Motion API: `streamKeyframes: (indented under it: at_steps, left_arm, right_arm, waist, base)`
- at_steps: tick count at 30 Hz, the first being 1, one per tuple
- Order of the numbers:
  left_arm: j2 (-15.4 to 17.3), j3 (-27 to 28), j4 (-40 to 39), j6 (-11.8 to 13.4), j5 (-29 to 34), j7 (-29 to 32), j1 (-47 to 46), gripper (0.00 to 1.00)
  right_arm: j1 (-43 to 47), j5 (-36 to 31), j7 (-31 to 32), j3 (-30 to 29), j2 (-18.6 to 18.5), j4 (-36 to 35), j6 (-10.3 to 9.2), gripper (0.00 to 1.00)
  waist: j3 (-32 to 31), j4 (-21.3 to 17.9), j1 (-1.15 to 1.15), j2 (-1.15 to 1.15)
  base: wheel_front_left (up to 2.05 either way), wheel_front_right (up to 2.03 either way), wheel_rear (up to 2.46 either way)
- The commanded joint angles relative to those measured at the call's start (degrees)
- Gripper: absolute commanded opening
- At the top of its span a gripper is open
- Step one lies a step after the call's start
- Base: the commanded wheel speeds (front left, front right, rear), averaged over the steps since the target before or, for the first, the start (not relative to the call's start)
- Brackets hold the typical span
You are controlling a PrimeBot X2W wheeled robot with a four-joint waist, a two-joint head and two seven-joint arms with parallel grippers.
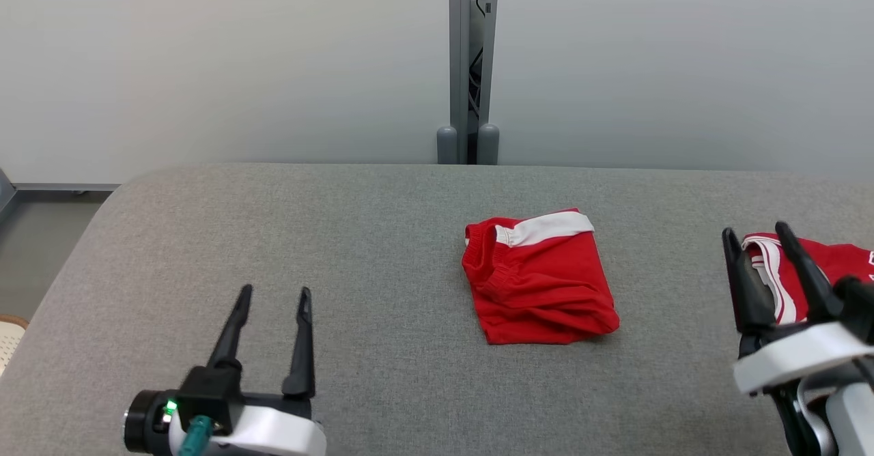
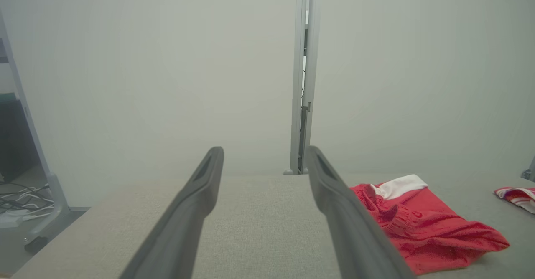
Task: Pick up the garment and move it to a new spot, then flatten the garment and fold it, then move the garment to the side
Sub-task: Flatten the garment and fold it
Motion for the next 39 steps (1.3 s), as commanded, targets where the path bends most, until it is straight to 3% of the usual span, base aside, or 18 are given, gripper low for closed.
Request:
streamKeyframes:
  at_steps: [1, 6, 13, 24, 26, 27, 33, 39]
  left_arm:
    - [0.20, -0.65, -0.27, 0.31, 2.14, -0.18, 0.82, 1.00]
    - [0.24, -1.58, -0.77, 1.48, 1.23, -0.19, 2.64, 1.00]
    - [0.24, -1.33, -1.06, 2.09, 1.32, -0.18, 3.50, 1.00]
    - [0.24, -2.62, 0.40, 0.49, 1.13, -0.18, 3.11, 1.00]
    - [0.25, -3.23, 0.86, 0.13, 1.41, -0.18, 2.60, 1.00]
    - [0.24, -3.51, 1.11, 0.05, 1.46, -0.18, 2.37, 1.00]
    - [0.24, -4.71, 1.70, -0.51, 2.16, -0.18, 1.15, 1.00]
    - [0.23, -6.52, 1.73, -0.99, 2.51, -0.18, -1.12, 1.00]
  right_arm:
    - [2.29, -1.97, -0.24, -1.59, 0.96, -1.77, -0.03, 1.00]
    - [5.99, -4.79, -0.24, -4.49, 3.95, -3.46, -0.03, 1.00]
    - [7.08, -5.94, -0.24, -5.19, 5.02, -4.24, -0.03, 1.00]
    - [6.92, -6.91, -0.25, -4.42, 4.89, -3.37, -0.03, 1.00]
    - [6.18, -6.31, -0.25, -4.08, 4.45, -2.60, -0.03, 0.30]
    - [5.61, -5.90, -0.25, -3.79, 4.17, -2.04, -0.03, 0.00]
    - [0.44, -4.62, -0.25, -0.90, 2.33, 3.88, -0.03, 0.00]
    - [-9.55, 0.58, -0.25, 8.80, -2.53, 14.63, -0.03, 0.00]
  waist:
    - [-0.03, -0.09, 0.00, -0.01]
    - [-0.15, 0.07, 0.00, -0.01]
    - [-0.14, 0.67, 0.00, -0.01]
    - [0.64, 1.92, 0.00, -0.01]
    - [1.16, 2.45, 0.00, -0.01]
    - [1.50, 2.75, 0.00, -0.01]
    - [4.35, 5.11, 0.00, -0.01]
    - [9.16, 8.69, 0.00, -0.01]
  base:
    - [0.00, 0.00, 0.00]
    - [0.00, 0.00, 0.00]
    - [0.00, 0.00, 0.00]
    - [0.00, 0.00, 0.00]
    - [0.00, 0.00, 0.00]
    - [0.00, 0.00, 0.00]
    - [0.00, 0.00, 0.00]
    - [0.00, 0.00, 0.00]
